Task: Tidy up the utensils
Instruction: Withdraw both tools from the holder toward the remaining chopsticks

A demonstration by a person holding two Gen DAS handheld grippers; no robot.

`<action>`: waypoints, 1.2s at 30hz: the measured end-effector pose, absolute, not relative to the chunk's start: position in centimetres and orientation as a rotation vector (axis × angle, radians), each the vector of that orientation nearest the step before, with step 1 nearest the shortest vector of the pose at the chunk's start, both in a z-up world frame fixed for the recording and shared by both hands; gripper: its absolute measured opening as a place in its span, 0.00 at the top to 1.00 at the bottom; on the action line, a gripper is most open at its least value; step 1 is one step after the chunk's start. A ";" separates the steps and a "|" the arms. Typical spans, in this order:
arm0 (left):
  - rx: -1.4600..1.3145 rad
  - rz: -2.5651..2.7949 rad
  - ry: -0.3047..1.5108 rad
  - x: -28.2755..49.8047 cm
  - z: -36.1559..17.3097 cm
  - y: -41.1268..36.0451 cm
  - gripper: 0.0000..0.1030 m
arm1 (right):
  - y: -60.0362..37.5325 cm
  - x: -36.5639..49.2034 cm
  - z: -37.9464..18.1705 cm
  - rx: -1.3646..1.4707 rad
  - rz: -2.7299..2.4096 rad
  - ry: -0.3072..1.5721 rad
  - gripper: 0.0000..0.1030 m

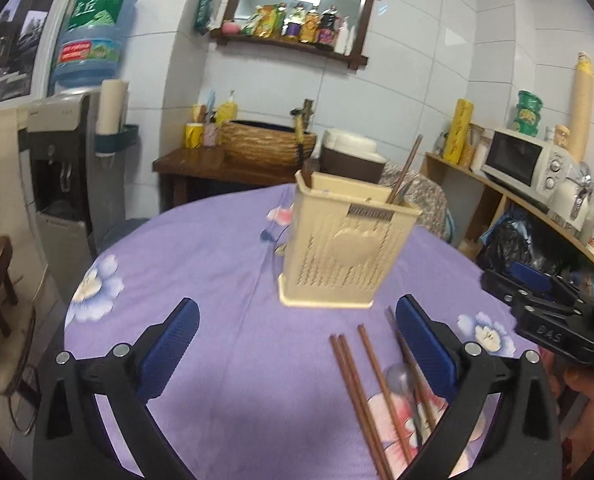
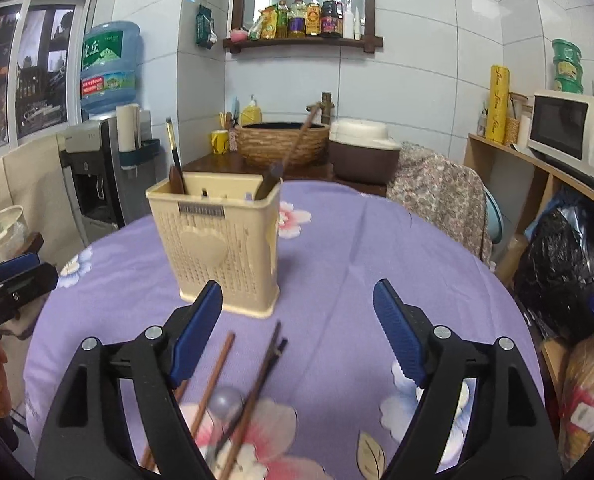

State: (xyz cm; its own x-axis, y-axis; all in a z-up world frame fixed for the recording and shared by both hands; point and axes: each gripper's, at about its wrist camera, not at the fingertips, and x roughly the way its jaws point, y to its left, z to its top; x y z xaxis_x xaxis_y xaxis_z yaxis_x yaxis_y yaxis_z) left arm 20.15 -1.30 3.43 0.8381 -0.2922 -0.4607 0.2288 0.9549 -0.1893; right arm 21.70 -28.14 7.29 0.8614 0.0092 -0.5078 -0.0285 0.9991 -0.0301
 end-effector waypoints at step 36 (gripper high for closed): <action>-0.007 -0.289 0.774 16.6 -3.2 -3.9 0.47 | -25.3 19.4 -2.0 0.050 0.084 0.884 0.63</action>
State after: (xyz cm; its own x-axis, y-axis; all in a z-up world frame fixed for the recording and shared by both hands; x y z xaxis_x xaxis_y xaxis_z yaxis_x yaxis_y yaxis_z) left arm 16.59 -3.91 -3.24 0.6777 -0.2599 -0.6879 0.2550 0.9605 -0.1117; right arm 19.40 -25.33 -2.05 0.6311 0.0944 -0.7699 -0.0528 0.9955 0.0788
